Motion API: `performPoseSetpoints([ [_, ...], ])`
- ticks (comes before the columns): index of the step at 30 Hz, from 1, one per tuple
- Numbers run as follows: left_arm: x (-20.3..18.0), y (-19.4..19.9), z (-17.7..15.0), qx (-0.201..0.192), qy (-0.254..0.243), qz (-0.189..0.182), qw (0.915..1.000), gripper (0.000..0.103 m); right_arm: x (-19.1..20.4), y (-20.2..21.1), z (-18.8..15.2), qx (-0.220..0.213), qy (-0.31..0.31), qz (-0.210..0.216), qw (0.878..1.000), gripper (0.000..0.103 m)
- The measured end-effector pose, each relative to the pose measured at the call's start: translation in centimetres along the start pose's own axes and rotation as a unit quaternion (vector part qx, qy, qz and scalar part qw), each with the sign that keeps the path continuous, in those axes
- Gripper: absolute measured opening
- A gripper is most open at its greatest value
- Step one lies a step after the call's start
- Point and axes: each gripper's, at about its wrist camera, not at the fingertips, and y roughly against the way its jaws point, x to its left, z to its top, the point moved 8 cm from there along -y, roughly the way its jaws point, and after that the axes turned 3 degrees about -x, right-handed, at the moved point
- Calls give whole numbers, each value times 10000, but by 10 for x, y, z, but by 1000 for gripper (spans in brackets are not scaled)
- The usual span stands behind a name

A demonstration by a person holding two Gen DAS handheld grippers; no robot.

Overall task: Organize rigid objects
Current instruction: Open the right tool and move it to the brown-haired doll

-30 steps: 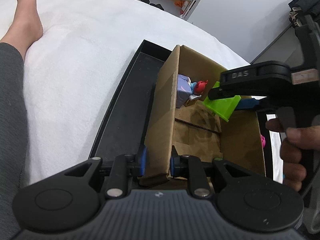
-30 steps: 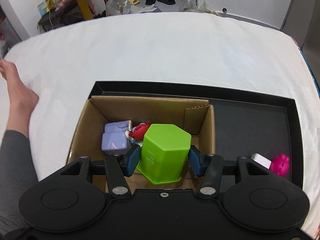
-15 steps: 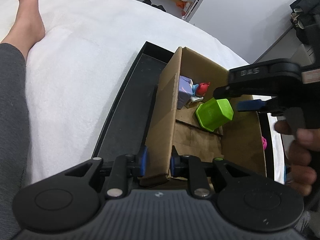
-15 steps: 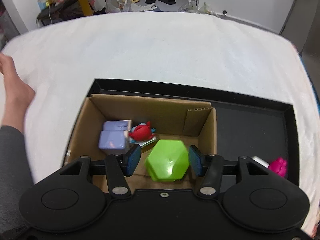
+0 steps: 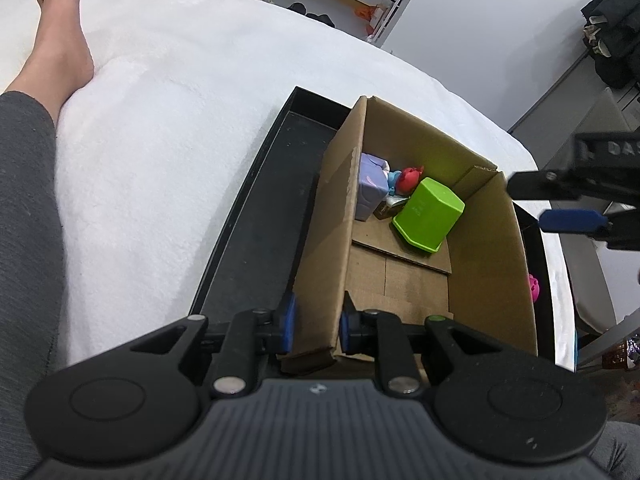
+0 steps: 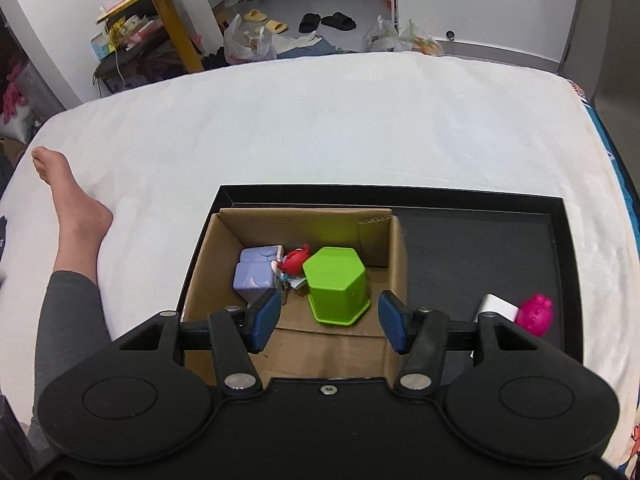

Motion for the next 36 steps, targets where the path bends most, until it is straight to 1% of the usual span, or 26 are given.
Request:
performPoseSetpoints([
  [5, 1, 0, 0, 1, 8, -7, 10000, 20, -15, 11, -3, -64, -143, -21, 9999, 55],
  [7, 1, 0, 0, -1, 3, 0, 10000, 20, -22, 15, -5, -70, -218, -18, 9997, 57],
  [9, 2, 0, 0, -2, -8, 4, 10000, 20, -28, 18, -7, -91, -286, -24, 9995, 61],
  [13, 4, -1, 2, 7, -1, 2, 10000, 20, -42, 23, -10, -108, -451, -83, 9989, 63],
  [18, 4, -1, 2, 7, -1, 4, 10000, 20, -57, 28, -12, -174, -662, -83, 9976, 73],
  [21, 4, -1, 2, 5, -2, 4, 10000, 20, -65, 28, -16, -185, -762, -78, 9969, 77],
  [26, 4, -1, 2, 6, -8, 6, 10000, 20, -79, 28, -25, -173, -936, -101, 9954, 78],
  [30, 2, 0, 1, -4, -48, 31, 10000, 20, -89, 30, -31, -193, -1084, -73, 9939, 84],
  [36, 1, -1, 1, -4, -48, 47, 10000, 20, -108, 26, -45, -126, -1421, -9, 9898, 86],
])
